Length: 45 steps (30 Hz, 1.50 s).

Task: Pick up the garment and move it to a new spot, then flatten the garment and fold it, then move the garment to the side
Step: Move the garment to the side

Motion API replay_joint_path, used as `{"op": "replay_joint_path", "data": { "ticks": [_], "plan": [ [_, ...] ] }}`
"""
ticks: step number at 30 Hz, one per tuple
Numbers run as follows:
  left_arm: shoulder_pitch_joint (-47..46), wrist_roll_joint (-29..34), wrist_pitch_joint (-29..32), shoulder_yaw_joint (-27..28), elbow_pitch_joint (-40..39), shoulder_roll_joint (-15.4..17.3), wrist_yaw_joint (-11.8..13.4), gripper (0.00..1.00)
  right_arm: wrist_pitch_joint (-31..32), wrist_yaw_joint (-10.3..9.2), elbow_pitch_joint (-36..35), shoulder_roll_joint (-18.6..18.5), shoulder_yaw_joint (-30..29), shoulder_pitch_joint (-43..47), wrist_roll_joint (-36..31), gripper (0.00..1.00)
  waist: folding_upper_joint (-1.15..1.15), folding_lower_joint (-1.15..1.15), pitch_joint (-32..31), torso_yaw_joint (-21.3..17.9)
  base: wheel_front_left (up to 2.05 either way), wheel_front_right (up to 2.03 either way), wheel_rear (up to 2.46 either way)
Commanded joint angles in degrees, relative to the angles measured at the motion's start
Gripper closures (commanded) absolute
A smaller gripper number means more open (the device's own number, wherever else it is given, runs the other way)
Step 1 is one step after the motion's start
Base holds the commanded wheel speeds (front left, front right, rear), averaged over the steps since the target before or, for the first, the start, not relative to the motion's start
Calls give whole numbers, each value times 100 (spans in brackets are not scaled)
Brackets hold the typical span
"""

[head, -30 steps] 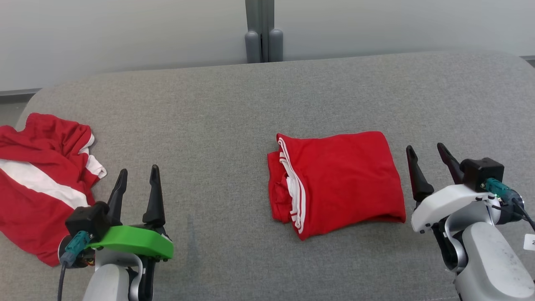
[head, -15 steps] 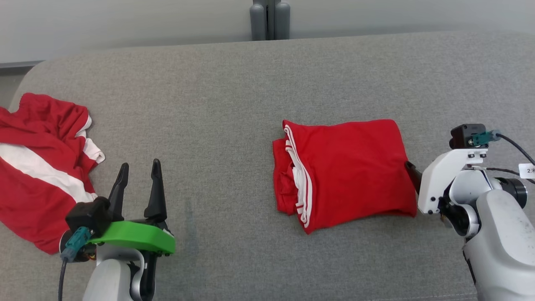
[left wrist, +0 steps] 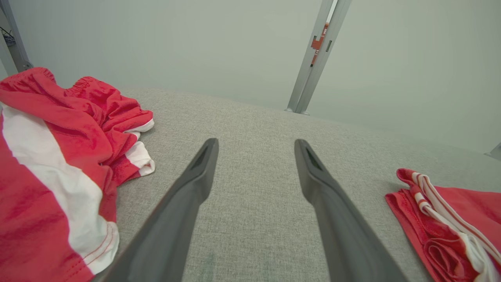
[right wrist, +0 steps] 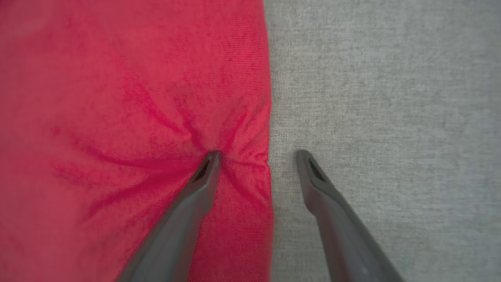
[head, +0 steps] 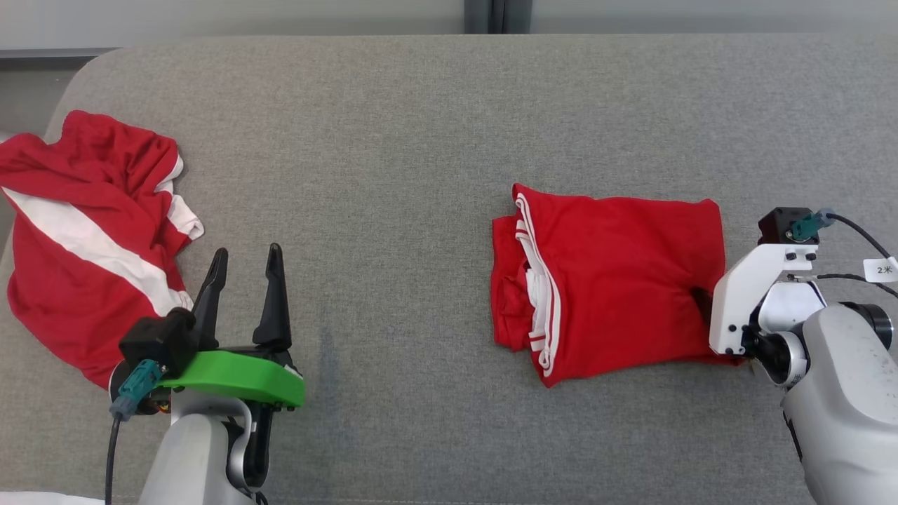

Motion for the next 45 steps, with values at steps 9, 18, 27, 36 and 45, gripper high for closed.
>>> {"op": "replay_joint_path", "data": {
  "ticks": [9,18,27,36,45],
  "plan": [
    [-94,14,-16,33,-75,20,-18,0,134,0,74,-421,762,-127,139,100,0,0,181,52,0,0,0],
    [-224,89,-16,47,-411,131,-18,0,134,5,-444,-1167,1672,-991,-14,100,0,0,562,-496,0,0,0],
    [-371,211,-16,-17,-919,337,-18,0,-278,6,-547,-1862,1484,-1555,-120,100,0,0,1107,-1341,0,0,0],
    [-479,335,-16,-212,-1480,605,-18,0,-910,6,-136,-2502,1239,-2049,-538,100,0,0,1815,-1846,0,0,0],
    [-743,369,-16,-376,-1861,718,-18,0,-1635,6,520,-2848,583,-2478,-1160,100,0,0,2307,-1633,0,0,0]
  ]
}}
